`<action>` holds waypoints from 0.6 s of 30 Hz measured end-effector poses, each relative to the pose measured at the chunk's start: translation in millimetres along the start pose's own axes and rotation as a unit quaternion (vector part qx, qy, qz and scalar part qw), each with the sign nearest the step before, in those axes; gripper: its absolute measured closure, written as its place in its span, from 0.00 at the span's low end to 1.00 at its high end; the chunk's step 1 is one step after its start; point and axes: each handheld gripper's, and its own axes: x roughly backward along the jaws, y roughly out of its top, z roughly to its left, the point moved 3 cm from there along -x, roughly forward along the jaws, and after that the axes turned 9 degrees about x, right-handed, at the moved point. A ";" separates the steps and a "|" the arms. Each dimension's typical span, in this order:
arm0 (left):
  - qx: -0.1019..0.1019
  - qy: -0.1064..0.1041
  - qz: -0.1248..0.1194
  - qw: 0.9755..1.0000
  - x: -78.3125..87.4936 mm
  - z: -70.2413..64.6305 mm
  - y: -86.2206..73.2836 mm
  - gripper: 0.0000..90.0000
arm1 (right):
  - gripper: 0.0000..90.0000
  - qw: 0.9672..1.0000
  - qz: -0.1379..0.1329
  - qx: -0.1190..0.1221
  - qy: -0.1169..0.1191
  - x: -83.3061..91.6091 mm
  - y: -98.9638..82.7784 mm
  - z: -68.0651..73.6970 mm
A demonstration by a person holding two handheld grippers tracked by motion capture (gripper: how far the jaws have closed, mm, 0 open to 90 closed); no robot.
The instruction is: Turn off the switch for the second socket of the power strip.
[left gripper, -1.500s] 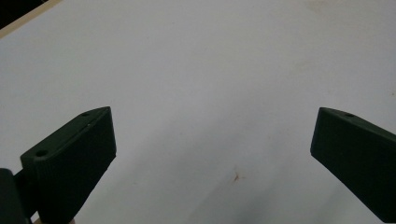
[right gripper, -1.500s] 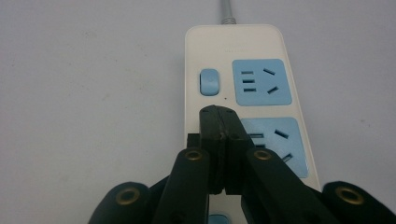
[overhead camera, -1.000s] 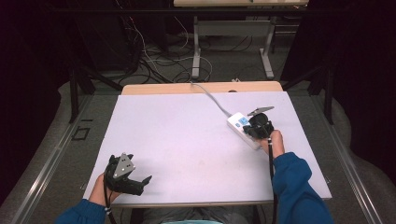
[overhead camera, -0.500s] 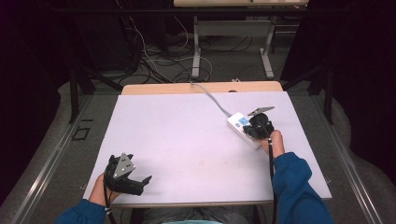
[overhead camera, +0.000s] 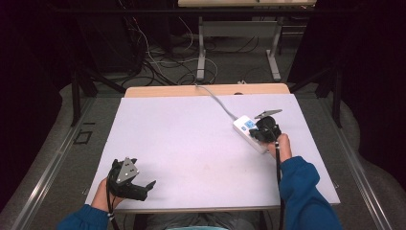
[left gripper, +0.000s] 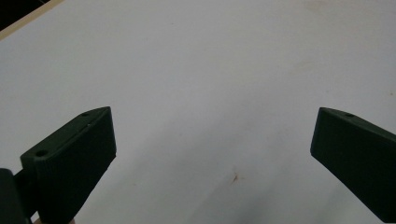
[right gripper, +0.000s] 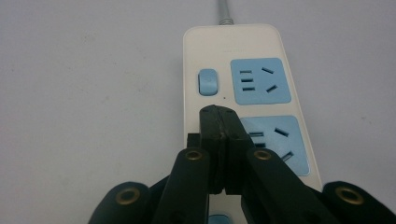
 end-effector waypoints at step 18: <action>-0.002 0.001 0.001 1.000 0.5 0.2 -0.1 0.00 | 1.00 1.000 0.002 0.003 -0.006 -0.1 0.4 0.7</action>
